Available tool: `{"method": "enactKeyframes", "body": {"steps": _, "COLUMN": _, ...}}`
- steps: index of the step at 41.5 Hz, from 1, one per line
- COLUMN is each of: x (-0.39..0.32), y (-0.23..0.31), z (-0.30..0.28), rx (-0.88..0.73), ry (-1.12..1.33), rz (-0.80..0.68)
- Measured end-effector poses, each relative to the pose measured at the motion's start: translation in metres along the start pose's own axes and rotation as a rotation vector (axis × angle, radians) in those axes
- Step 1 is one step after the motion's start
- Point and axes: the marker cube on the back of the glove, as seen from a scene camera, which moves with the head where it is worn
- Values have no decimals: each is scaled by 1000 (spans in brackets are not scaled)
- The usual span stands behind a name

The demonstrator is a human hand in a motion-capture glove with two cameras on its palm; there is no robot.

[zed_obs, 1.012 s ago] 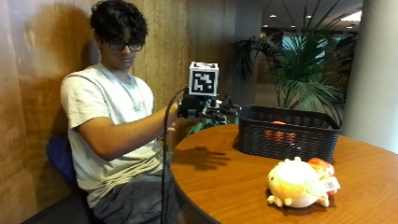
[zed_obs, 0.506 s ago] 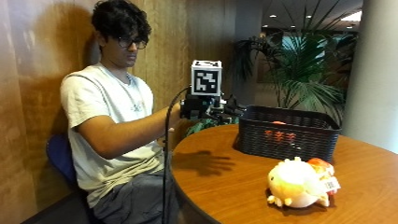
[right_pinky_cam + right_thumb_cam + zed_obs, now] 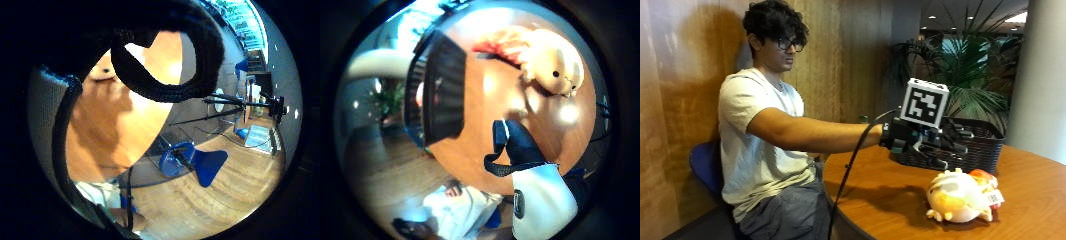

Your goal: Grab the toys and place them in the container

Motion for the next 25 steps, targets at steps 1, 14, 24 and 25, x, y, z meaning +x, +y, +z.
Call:
{"method": "enactKeyframes", "body": {"steps": 1, "x": 3, "y": -7, "z": 2, "rx": -13, "ry": 3, "rz": 10}}
{"method": "enactKeyframes", "body": {"steps": 14, "x": 25, "y": -88, "z": 51, "rx": -289, "ry": 82, "rz": 83}}
{"method": "enactKeyframes", "body": {"steps": 24, "x": 29, "y": -102, "z": 91, "rx": -362, "ry": 15, "rz": 19}}
{"method": "enactKeyframes", "body": {"steps": 25, "x": 29, "y": -103, "z": 89, "rx": -332, "ry": 12, "rz": 15}}
